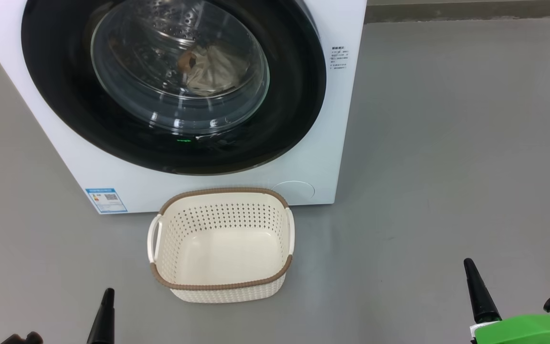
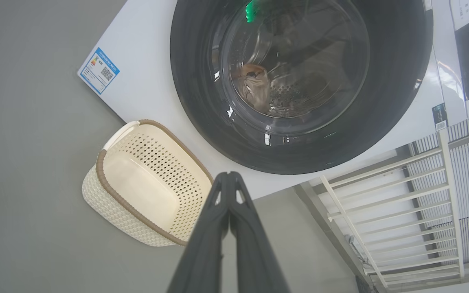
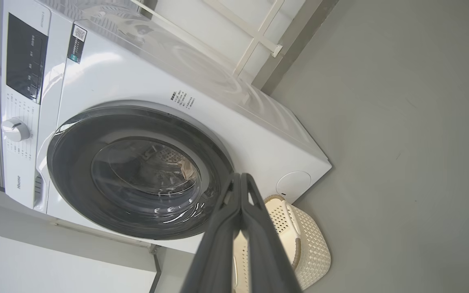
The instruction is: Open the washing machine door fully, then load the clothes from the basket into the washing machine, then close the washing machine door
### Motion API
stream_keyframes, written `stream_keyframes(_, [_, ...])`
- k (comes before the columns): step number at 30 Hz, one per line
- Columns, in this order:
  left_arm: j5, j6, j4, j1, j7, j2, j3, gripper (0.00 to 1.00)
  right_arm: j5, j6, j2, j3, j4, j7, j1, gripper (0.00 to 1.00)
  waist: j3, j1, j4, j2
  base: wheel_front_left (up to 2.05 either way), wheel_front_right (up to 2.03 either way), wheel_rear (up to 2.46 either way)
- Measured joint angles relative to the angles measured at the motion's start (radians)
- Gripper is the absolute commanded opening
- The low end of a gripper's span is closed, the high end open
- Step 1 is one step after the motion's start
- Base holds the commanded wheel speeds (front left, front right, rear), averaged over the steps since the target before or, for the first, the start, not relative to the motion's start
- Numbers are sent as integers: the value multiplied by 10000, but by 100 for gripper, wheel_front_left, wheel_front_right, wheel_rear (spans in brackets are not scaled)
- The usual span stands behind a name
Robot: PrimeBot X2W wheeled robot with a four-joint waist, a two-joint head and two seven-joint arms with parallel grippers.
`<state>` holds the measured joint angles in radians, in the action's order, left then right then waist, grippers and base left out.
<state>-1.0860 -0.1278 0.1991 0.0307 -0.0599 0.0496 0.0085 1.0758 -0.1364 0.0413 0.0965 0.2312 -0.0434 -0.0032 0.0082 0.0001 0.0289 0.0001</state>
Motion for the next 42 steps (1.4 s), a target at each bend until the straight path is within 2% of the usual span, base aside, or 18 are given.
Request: stream_keyframes(42, [-4495, 0, 514, -780, 1158, 17, 318, 0, 4380, 46, 36, 209, 297, 1212, -441, 0, -43, 0, -244, 0, 0, 0, 0])
